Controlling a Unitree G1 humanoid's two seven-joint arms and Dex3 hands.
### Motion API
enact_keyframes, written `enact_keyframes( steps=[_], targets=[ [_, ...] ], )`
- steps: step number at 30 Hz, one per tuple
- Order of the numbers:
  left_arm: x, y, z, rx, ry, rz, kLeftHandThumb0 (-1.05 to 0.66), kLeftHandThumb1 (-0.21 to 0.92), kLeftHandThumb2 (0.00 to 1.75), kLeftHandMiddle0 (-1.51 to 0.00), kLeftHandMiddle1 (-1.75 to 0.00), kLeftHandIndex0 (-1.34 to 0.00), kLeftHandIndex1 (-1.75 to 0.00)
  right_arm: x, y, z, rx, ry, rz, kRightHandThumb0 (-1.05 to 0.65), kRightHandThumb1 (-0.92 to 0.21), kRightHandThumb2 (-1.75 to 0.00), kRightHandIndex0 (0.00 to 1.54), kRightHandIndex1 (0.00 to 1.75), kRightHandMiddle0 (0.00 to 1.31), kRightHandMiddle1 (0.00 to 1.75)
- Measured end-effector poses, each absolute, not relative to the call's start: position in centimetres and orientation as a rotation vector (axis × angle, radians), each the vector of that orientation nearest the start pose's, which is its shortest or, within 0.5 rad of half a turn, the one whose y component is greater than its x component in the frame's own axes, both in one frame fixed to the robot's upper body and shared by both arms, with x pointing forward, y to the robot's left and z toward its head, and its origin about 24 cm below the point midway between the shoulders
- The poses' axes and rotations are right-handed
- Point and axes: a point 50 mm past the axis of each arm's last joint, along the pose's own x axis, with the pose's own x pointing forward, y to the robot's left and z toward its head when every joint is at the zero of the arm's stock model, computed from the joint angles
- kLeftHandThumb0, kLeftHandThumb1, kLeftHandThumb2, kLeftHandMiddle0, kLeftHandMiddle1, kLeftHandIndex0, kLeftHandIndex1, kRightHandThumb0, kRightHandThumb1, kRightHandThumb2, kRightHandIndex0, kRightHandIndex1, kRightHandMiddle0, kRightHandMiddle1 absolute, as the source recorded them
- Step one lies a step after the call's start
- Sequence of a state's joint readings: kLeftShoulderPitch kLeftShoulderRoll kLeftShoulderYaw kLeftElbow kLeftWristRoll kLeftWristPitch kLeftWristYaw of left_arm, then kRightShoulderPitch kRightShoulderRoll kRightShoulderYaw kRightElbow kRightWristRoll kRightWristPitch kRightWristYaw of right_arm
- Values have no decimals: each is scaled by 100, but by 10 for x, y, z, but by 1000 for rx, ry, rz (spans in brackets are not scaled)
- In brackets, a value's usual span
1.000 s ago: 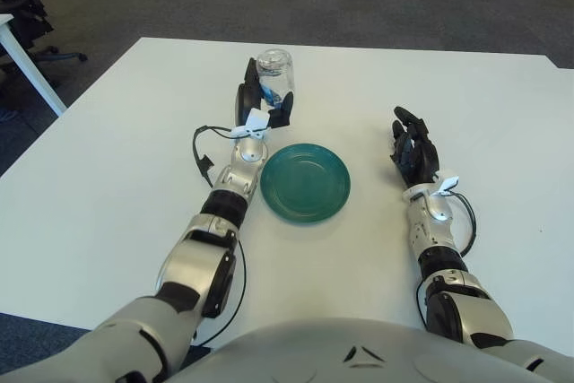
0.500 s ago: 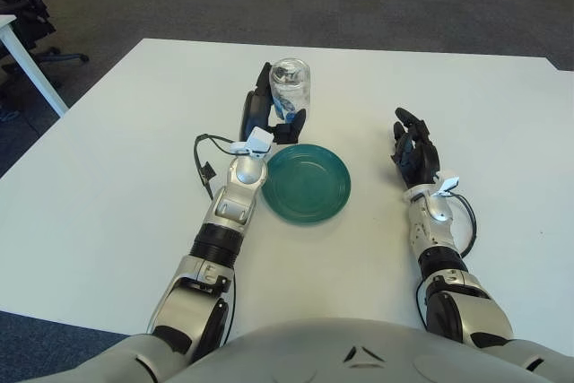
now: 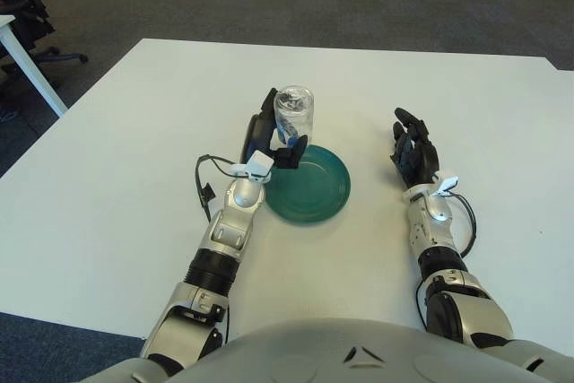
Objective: Put the bottle into the plate.
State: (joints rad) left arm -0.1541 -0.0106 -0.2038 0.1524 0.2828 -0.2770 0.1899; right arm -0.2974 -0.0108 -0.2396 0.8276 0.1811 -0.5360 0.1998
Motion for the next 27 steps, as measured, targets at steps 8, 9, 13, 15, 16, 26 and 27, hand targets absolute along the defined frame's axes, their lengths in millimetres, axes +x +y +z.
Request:
enact_keyframes(
  steps=[8,9,13,15,16,26,27],
  targets=[
    [263,90,67,232,-307,-113,-48,29,135,-122,-175,-63,-175,282,-178,-16,199,-23,-51,-80,-92,-82,34,1,0,63],
    [262,90,66,232,-300,-118,-48,29,135,-122,-175,-63,-175,282,-178,-16,199,-23,-52,-80,-92,-82,34,1,0,63],
    [258,90,63,219,-271,-132,-48,28,135,-122,-175,-63,-175,282,-178,-16,198,-23,-52,-80,-92,-82,34,1,0,63],
    [256,91,61,214,-259,-136,-48,28,135,-123,-175,-63,-175,282,-177,-16,198,-23,-52,-79,-92,-82,34,1,0,63],
    [255,91,60,212,-253,-139,-48,28,135,-123,-175,-63,-175,282,-177,-16,198,-23,-51,-79,-92,-82,34,1,0,63],
    [251,90,54,196,-227,-144,-48,28,135,-122,-175,-63,-175,282,-177,-16,198,-24,-48,-80,-92,-81,32,0,0,64],
    [251,90,54,195,-227,-144,-48,28,135,-122,-175,-63,-175,282,-177,-16,197,-24,-48,-80,-92,-81,32,0,0,64]
  ],
)
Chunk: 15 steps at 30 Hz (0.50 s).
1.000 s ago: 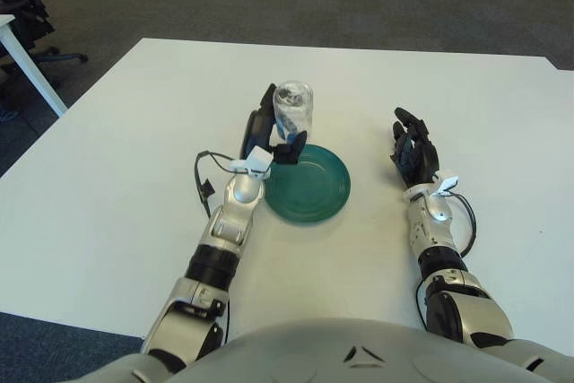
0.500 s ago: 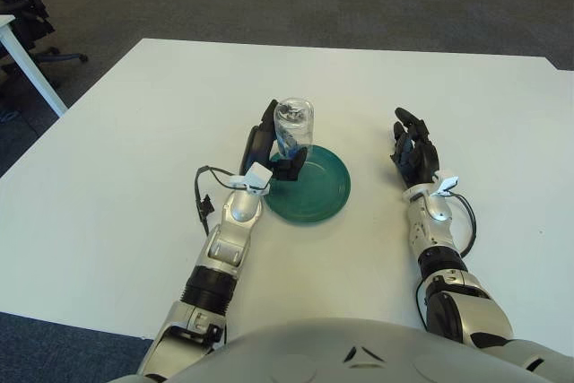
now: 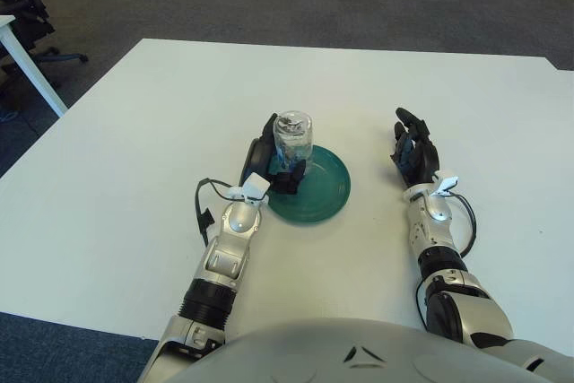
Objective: Put the bottle into the plate.
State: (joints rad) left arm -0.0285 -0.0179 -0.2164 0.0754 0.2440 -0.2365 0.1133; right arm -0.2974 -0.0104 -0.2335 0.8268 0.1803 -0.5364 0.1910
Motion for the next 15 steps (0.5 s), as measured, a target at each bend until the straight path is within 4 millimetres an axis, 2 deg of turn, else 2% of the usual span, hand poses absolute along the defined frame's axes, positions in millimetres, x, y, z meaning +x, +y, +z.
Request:
enact_keyframes(
  steps=[15],
  targets=[
    [249,88,52,150,-209,-180,-48,28,135,-122,-175,-63,-175,282,-176,-15,192,-29,-40,-79,-92,-83,31,0,0,63]
  ],
)
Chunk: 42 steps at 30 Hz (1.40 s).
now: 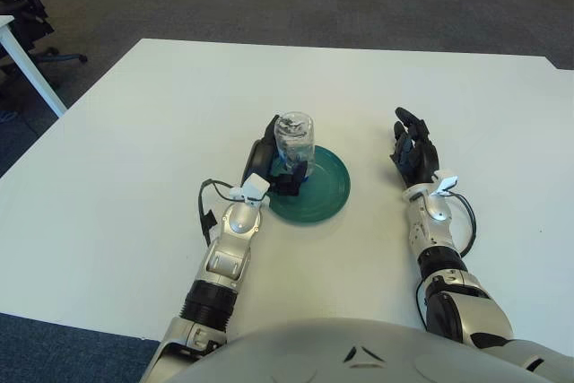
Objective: Put the bottle into the plate.
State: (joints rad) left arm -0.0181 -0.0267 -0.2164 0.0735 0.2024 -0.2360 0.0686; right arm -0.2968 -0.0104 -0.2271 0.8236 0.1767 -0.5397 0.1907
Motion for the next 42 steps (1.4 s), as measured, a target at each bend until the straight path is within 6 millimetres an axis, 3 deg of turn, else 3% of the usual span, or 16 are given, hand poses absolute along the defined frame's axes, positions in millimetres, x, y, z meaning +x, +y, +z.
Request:
enact_keyframes(
  steps=[42],
  targets=[
    [247,85,35,124,-92,-166,-48,29,135,-120,-175,-63,-175,280,-164,-14,213,-40,17,-79,-92,-81,32,0,0,64]
  ],
)
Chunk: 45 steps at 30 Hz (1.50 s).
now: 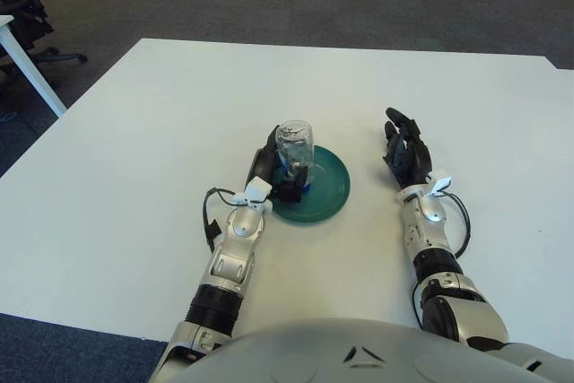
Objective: Put the bottle into the plate.
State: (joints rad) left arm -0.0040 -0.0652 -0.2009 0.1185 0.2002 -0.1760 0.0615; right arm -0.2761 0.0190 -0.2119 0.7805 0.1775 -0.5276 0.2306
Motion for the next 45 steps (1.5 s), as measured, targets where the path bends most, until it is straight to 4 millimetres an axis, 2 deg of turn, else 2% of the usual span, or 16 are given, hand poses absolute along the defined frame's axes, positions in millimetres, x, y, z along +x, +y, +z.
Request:
enact_keyframes(
  steps=[45],
  targets=[
    [255,85,31,182,-84,-134,-47,32,131,-120,-175,-60,-175,279,-162,-14,224,-39,26,-77,-92,-81,33,1,0,67]
  ],
)
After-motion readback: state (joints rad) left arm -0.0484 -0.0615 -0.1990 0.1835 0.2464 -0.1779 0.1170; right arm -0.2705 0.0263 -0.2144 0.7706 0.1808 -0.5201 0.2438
